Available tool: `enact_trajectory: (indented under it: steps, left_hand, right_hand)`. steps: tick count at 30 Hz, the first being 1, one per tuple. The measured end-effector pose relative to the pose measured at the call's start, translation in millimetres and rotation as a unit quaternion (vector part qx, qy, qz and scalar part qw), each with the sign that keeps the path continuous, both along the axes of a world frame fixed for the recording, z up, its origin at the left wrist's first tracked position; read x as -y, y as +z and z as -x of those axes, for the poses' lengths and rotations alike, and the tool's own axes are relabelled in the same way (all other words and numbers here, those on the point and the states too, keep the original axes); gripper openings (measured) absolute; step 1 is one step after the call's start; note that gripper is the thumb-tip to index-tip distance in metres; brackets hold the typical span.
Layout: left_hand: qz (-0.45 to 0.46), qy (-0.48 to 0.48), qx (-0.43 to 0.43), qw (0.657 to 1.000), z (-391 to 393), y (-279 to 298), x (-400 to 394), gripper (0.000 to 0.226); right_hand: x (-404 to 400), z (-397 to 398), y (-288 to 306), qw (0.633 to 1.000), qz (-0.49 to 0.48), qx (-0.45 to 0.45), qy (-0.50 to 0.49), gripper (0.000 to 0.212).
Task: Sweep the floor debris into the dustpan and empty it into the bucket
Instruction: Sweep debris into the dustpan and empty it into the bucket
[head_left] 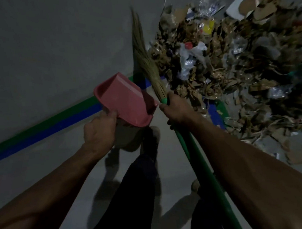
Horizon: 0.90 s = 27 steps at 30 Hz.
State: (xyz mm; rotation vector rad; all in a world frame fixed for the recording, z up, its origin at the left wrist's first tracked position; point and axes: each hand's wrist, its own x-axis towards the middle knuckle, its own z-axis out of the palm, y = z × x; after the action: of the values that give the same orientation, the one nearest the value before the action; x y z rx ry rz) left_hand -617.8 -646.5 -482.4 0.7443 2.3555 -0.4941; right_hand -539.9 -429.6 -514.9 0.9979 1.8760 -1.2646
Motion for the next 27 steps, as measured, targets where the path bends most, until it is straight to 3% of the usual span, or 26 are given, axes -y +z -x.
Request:
enact_trajectory:
  steps: [3, 7, 12, 17, 22, 25, 27]
  left_hand:
    - [-0.004, -0.008, -0.005, 1.0, 11, -30, 1, 0.033]
    - [0.006, -0.019, -0.004, 1.0, 20, -55, -3, 0.039]
    - [-0.001, -0.019, 0.001, 1.0, 31, -65, -13, 0.048]
    - [-0.002, -0.034, 0.0, 0.999, 37, -68, -20, 0.053]
    - [-0.034, -0.054, 0.003, 0.998, 40, -66, -25, 0.043]
    - [-0.046, -0.059, 0.015, 0.997, 42, -57, -29, 0.034]
    - [-0.048, -0.062, 0.026, 0.997, 42, -49, -31, 0.033]
  right_hand:
    - [2, 2, -45, 0.995, 0.041, 0.028, -0.089, 0.032]
    - [-11, -18, -79, 0.958, 0.07, 0.052, -0.274, 0.033]
    - [-30, -40, -86, 0.926, 0.077, 0.026, -0.368, 0.027]
    - [-58, -55, -83, 0.92, 0.041, 0.011, -0.39, 0.027]
    - [-70, -80, -61, 0.924, -0.01, 0.004, -0.381, 0.03]
    - [-50, -100, -33, 0.947, 0.014, -0.007, -0.32, 0.03]
    - [-29, -114, -19, 0.972, 0.02, 0.02, -0.234, 0.044]
